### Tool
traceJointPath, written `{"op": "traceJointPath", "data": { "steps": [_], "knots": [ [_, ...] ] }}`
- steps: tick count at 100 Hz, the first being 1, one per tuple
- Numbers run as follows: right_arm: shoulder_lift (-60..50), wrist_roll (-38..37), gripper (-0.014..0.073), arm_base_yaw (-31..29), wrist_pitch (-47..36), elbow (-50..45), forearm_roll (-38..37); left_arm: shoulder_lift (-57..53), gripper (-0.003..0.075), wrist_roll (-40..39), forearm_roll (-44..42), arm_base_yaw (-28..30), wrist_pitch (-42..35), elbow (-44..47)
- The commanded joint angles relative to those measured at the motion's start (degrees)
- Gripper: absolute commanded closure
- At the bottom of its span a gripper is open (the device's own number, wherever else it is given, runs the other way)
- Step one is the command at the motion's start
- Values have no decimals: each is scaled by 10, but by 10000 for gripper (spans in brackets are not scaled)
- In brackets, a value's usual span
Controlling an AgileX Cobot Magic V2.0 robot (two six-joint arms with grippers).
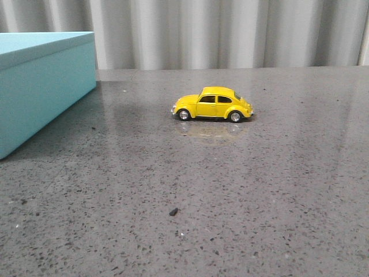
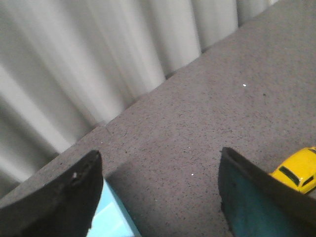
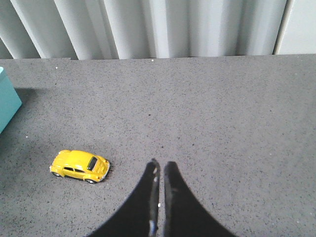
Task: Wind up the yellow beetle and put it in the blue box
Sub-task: 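Lower the open left gripper down around the yellow beetle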
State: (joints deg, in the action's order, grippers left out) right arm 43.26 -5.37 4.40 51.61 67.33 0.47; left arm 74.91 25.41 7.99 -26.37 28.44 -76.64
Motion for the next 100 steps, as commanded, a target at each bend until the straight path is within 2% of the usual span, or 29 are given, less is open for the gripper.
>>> {"op": "traceJointPath", "data": {
  "steps": [1, 15, 40, 56, 76, 100],
  "knots": [
    [-20, 6, 655, 0, -46, -1, -8, 14, 259, 47, 3, -24, -13, -42],
    [-40, 6, 655, 0, -44, -10, -8, 55, 259, 121, 4, -52, 44, -77],
    [-47, 6, 655, 0, -27, -10, -8, 98, 259, 253, 43, -74, 79, -83],
    [-47, 6, 655, 0, -25, -10, -8, 124, 259, 276, 69, -74, 103, -83],
    [-47, 6, 655, 0, -22, -10, -9, 156, 259, 348, 127, -74, 102, -84],
    [-47, 6, 655, 0, -16, -10, -9, 201, 259, 390, 129, -91, 101, -97]
  ]
}}
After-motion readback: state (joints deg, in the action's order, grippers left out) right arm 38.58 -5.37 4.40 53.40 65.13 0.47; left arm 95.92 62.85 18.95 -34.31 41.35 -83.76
